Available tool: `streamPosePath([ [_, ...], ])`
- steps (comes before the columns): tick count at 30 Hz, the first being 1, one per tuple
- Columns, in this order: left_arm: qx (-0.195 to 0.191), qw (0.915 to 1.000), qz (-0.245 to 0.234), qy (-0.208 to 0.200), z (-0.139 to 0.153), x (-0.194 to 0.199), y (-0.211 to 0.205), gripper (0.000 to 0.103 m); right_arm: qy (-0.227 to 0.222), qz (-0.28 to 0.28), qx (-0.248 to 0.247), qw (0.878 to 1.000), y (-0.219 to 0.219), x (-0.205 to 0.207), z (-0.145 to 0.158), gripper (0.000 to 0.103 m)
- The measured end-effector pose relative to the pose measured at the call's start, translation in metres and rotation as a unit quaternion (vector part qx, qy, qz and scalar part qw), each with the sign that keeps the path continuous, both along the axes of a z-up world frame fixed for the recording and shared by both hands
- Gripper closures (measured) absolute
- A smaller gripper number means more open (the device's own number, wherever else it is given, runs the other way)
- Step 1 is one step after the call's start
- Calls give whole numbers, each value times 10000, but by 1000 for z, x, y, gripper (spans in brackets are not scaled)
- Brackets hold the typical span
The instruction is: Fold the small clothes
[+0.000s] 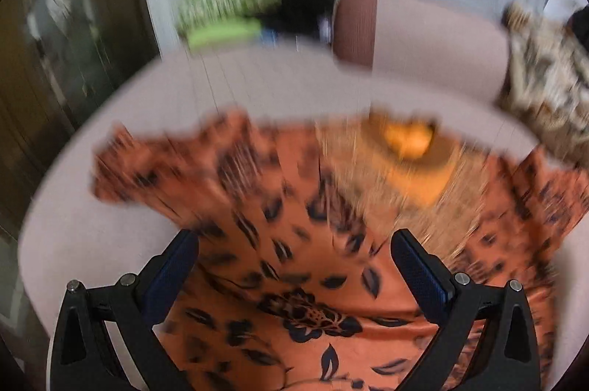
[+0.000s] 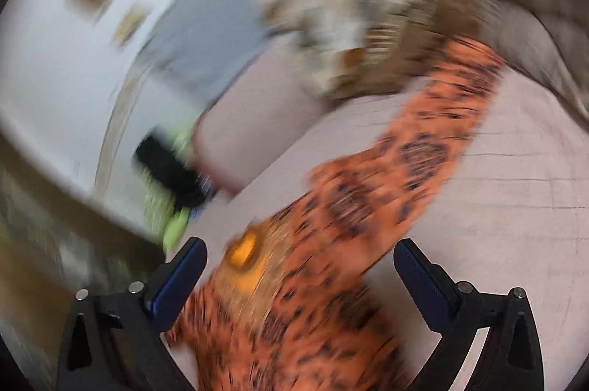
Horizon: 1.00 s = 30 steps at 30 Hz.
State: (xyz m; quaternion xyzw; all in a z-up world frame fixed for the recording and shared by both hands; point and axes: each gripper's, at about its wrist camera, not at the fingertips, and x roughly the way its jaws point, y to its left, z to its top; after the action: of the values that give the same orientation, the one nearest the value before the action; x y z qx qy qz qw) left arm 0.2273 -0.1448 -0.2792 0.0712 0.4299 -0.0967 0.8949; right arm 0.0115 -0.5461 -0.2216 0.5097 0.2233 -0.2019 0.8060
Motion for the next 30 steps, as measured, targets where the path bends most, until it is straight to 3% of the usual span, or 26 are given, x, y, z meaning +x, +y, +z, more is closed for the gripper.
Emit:
streamPosePath([
  [3, 382, 9977, 34, 551, -41, 19, -13, 0, -109, -705, 399, 9967, -58, -10, -35, 2],
  [5, 311, 9963, -62, 803, -52, 28, -21, 0, -240, -1058, 610, 9922, -84, -14, -54, 5],
  [7, 549, 9947, -106, 865, -63, 31, -30, 0, -309, -1420, 812, 9861, -109, -13, -79, 9],
  [11, 418, 9974, -93, 572, -67, 24, -32, 0, -123, -1666, 929, 9816, -151, 2, -116, 22],
  [13, 337, 9985, -47, 421, -68, 20, -31, 0, 288, -1840, 891, 9785, -168, 12, -129, 25],
  [15, 365, 9987, -12, 362, -70, 17, -34, 0, 306, -1918, 613, 9790, -179, 20, -126, 28],
  [21, 354, 9987, 41, 350, -70, 17, -37, 0, 991, -1720, -51, 9801, -207, 58, -126, 32],
  [24, 350, 9988, 41, 351, -69, 15, -35, 0, 1133, -1736, -147, 9782, -212, 58, -126, 50],
  [26, 360, 9987, 40, 351, -69, 19, -36, 0, 1148, -1748, -102, 9778, -216, 54, -129, 67],
  [27, 361, 9987, 37, 357, -69, 22, -35, 0, 1162, -1774, -38, 9772, -217, 50, -131, 82],
  [29, 354, 9987, 33, 375, -68, 25, -34, 0, 1025, -1781, 104, 9786, -215, 36, -133, 95],
  [30, 356, 9986, 32, 381, -68, 26, -33, 0, 917, -1770, 139, 9798, -212, 33, -133, 96],
])
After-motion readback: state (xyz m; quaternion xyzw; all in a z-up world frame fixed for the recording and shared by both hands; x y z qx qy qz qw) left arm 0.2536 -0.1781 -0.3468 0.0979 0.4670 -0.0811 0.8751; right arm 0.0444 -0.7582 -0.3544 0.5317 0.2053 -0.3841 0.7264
